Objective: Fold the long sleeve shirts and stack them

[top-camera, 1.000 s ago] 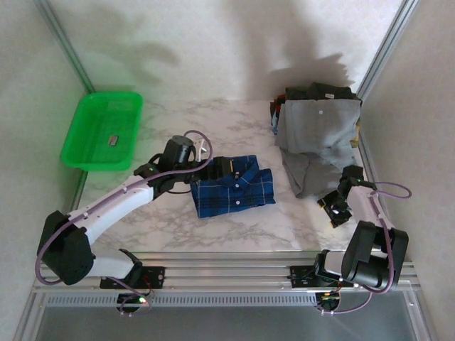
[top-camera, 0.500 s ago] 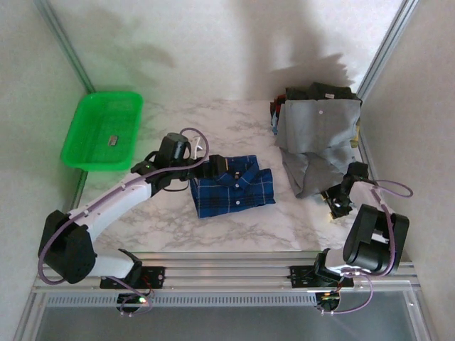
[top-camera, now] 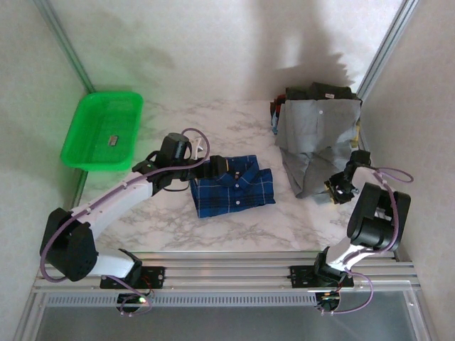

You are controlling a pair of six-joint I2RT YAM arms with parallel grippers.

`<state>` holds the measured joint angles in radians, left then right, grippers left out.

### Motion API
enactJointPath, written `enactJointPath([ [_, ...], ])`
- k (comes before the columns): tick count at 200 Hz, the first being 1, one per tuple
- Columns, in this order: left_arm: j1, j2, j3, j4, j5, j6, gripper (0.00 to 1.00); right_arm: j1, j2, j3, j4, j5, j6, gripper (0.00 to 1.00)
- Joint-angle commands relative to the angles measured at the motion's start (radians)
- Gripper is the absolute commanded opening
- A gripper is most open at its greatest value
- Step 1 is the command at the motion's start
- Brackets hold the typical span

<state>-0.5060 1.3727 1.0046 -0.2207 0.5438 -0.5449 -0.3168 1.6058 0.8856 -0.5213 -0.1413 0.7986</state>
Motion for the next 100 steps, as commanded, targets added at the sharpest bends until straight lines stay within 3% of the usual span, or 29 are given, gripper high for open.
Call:
enactJointPath([
  [1, 0.007, 0.011, 0.003, -0.005, 0.024, 0.015, 1.00, -0.007, 0.029, -0.011, 0.005, -0.021, 0.007, 0.36],
  [23, 0.007, 0.006, -0.012, 0.003, 0.020, 0.008, 1.00, -0.007, 0.035, -0.047, 0.026, -0.023, 0.025, 0.29],
  [69, 0.007, 0.007, -0.022, 0.009, 0.016, 0.005, 0.99, -0.007, -0.047, -0.006, 0.043, -0.081, 0.083, 0.00],
  [100, 0.007, 0.030, -0.005, 0.016, 0.017, 0.011, 1.00, -0.003, -0.144, 0.142, -0.013, -0.144, 0.111, 0.00],
])
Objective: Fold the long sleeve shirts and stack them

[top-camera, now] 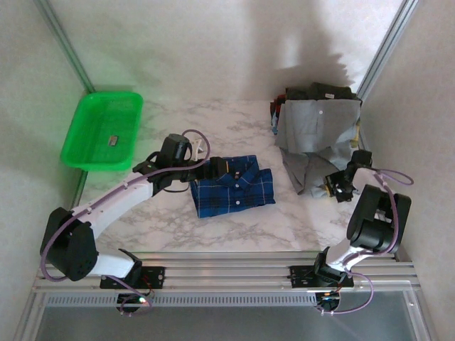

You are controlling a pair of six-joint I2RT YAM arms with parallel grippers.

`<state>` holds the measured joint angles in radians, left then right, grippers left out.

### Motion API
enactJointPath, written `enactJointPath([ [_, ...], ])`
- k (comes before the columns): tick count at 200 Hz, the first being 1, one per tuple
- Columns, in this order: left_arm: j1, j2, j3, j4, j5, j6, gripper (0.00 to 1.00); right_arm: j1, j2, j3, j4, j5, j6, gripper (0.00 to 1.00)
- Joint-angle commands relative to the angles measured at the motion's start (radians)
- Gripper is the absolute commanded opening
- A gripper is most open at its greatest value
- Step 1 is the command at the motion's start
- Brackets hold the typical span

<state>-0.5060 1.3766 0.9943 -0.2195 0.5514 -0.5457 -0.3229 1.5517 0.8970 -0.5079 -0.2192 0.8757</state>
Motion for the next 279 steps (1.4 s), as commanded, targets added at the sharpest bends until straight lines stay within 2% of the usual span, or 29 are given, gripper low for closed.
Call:
enactJointPath([
  [1, 0.007, 0.027, 0.005, 0.016, 0.011, 0.012, 1.00, 0.003, -0.092, 0.134, -0.028, -0.068, 0.036, 0.00],
  [43, 0.006, 0.094, 0.054, 0.029, 0.036, 0.033, 1.00, 0.036, -0.104, 0.329, -0.091, -0.116, 0.059, 0.00],
  [121, 0.003, 0.263, 0.232, 0.029, 0.128, 0.084, 1.00, 0.139, 0.017, 0.659, -0.129, -0.076, 0.123, 0.00],
  [183, -0.024, 0.445, 0.442, 0.060, 0.171, 0.070, 1.00, 0.225, 0.253, 0.991, -0.193, -0.046, 0.115, 0.00],
  [208, -0.042, 0.524, 0.530, 0.071, 0.161, 0.053, 1.00, 0.228, 0.339, 1.117, -0.206, -0.055, 0.114, 0.00],
  [262, -0.114, 0.729, 0.797, 0.095, 0.156, -0.006, 0.99, 0.229, 0.583, 1.525, -0.325, -0.094, 0.112, 0.00],
  [279, -0.135, 0.824, 0.909, 0.093, 0.168, -0.034, 1.00, 0.228, 0.620, 1.558, -0.330, -0.104, 0.110, 0.00],
])
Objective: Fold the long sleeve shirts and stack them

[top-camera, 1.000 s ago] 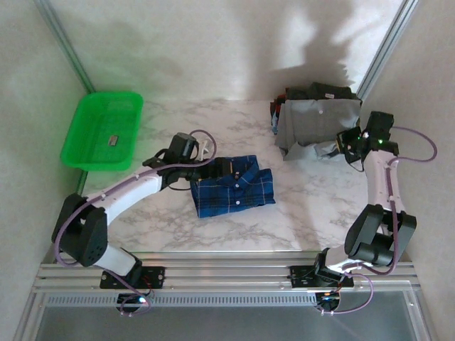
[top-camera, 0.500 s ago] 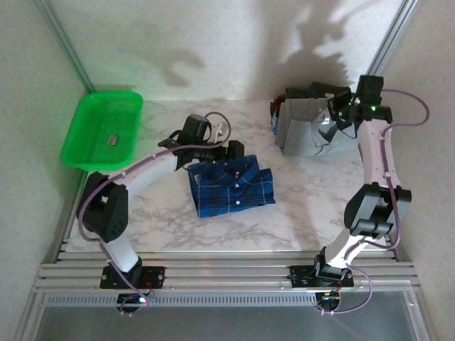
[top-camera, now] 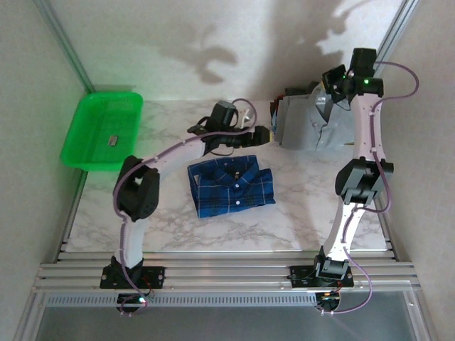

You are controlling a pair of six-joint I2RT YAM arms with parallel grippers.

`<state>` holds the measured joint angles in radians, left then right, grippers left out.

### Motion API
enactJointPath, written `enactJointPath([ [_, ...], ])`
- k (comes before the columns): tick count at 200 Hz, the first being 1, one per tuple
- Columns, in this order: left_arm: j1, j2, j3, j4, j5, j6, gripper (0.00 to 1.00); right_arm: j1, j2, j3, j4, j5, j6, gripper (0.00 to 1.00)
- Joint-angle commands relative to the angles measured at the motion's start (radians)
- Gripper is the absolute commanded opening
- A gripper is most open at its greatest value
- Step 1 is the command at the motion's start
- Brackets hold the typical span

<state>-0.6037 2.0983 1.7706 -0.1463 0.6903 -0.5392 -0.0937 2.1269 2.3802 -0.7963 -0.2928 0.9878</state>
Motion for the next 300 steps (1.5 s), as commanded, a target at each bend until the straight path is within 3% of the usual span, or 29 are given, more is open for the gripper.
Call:
enactJointPath([
  [1, -0.038, 0.108, 0.142, 0.018, 0.029, -0.041, 1.00, -0.001, 0.047, 0.075, -0.039, -0.032, 0.000, 0.00],
  [49, -0.044, 0.311, 0.496, -0.047, 0.035, -0.100, 0.99, -0.001, 0.102, 0.184, 0.003, -0.064, 0.049, 0.00],
  [82, -0.044, 0.374, 0.582, -0.041, 0.028, -0.134, 1.00, 0.000, 0.155, 0.319, 0.018, -0.079, 0.088, 0.00],
  [136, -0.044, 0.492, 0.733, 0.013, -0.032, -0.202, 0.99, -0.003, 0.218, 0.346, 0.177, -0.064, 0.180, 0.00],
  [224, -0.028, 0.585, 0.807, 0.121, -0.234, -0.270, 1.00, -0.028, 0.460, 0.433, 0.447, -0.036, 0.324, 0.00],
  [264, -0.022, 0.632, 0.835, 0.208, -0.248, -0.305, 0.99, -0.028, 0.546, 0.430, 0.485, -0.056, 0.366, 0.00],
  [281, -0.019, 0.656, 0.853, 0.251, -0.231, -0.328, 0.99, -0.029, 0.565, 0.429, 0.494, -0.061, 0.373, 0.07],
  [300, -0.019, 0.674, 0.863, 0.274, -0.212, -0.338, 1.00, -0.028, 0.561, 0.422, 0.488, -0.064, 0.369, 0.23],
])
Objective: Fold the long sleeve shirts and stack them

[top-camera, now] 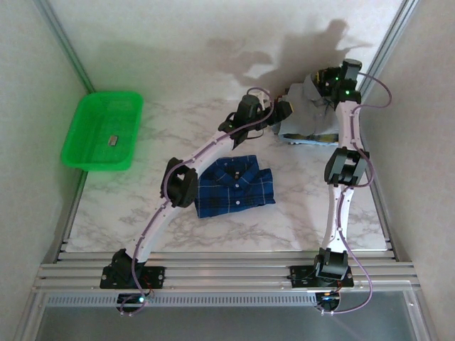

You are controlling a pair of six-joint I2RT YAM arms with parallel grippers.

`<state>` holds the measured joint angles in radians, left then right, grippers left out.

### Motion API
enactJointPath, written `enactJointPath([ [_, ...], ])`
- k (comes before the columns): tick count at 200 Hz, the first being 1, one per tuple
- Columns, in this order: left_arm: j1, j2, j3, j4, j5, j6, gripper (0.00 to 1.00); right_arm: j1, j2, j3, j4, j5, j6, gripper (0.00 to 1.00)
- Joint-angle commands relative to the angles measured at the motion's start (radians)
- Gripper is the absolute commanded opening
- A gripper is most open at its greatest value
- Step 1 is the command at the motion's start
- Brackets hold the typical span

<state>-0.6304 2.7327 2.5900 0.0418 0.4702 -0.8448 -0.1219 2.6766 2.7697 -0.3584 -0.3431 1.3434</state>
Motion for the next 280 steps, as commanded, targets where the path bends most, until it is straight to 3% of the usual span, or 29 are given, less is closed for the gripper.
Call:
enactJointPath([
  [1, 0.008, 0.040, 0.044, 0.086, 0.008, -0.031, 1.00, 0.001, 0.010, 0.031, 0.052, -0.016, 0.014, 0.24],
  [12, 0.006, 0.048, 0.044, 0.085, 0.010, -0.024, 1.00, 0.000, 0.003, 0.018, 0.053, -0.029, 0.025, 0.42],
  [19, 0.003, 0.056, 0.044, 0.093, 0.018, -0.027, 1.00, -0.001, -0.003, 0.012, 0.049, -0.036, 0.032, 0.47],
  [71, -0.001, 0.074, 0.044, 0.096, 0.028, -0.015, 0.99, -0.009, -0.099, 0.003, -0.010, -0.051, -0.048, 0.69],
  [121, 0.013, 0.039, 0.044, 0.087, 0.025, 0.001, 1.00, -0.034, -0.258, -0.079, -0.084, -0.088, -0.125, 0.73],
  [157, 0.022, 0.018, 0.044, 0.110, 0.024, -0.016, 1.00, -0.046, -0.314, -0.101, -0.136, -0.036, -0.152, 0.80],
  [211, 0.020, -0.007, 0.044, 0.080, 0.030, -0.005, 0.99, -0.038, -0.112, 0.046, -0.120, -0.176, -0.031, 0.90],
  [243, 0.020, -0.018, 0.044, 0.071, 0.030, -0.009, 1.00, -0.002, -0.078, -0.022, -0.037, -0.153, 0.015, 0.91],
  [280, 0.012, -0.009, 0.043, 0.050, 0.012, 0.000, 1.00, 0.031, -0.080, -0.025, -0.204, -0.090, -0.061, 0.91],
])
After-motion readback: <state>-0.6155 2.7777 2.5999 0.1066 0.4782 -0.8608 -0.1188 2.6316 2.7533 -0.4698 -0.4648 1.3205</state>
